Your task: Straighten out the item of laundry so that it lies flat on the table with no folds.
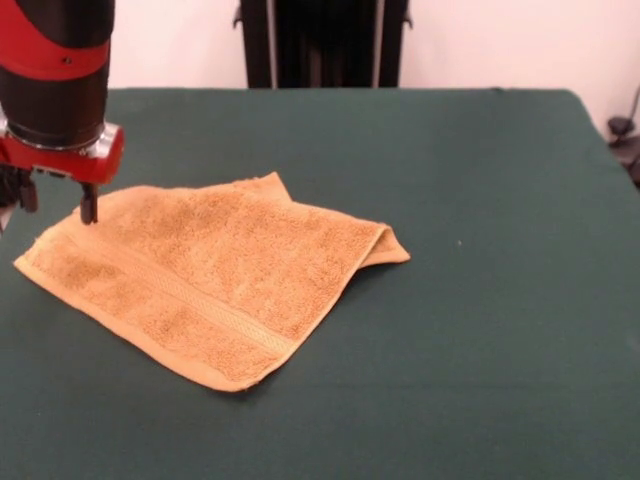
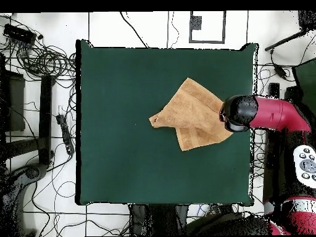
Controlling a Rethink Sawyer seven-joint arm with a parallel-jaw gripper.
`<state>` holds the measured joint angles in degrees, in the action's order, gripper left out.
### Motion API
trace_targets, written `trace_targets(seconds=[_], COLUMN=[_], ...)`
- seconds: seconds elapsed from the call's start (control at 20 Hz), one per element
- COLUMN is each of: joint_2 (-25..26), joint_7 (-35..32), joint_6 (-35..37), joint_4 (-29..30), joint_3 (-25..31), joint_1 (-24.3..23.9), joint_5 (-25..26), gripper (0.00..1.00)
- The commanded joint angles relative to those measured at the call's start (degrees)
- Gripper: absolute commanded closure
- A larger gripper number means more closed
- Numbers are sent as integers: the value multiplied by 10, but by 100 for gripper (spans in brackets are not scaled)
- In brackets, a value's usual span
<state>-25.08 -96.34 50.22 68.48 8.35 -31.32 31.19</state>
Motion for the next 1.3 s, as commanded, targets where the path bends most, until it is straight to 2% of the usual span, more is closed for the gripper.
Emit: trace_targets(seconds=[0.05, 0.25, 0.55, 0.85, 1.3], joint_2=[-53, -73, -49, 3, 9], joint_7=[-112, -149, -149, -142, -187], joint_6=[-26, -64, -74, -124, -171], joint_4=[199, 251, 248, 245, 269], joint_3=[-14, -24, -31, -26, -57], joint_1=[32, 42, 46, 38, 74], joint_5=[-44, -69, -94, -112, -147], gripper=[0, 0, 0, 0, 0])
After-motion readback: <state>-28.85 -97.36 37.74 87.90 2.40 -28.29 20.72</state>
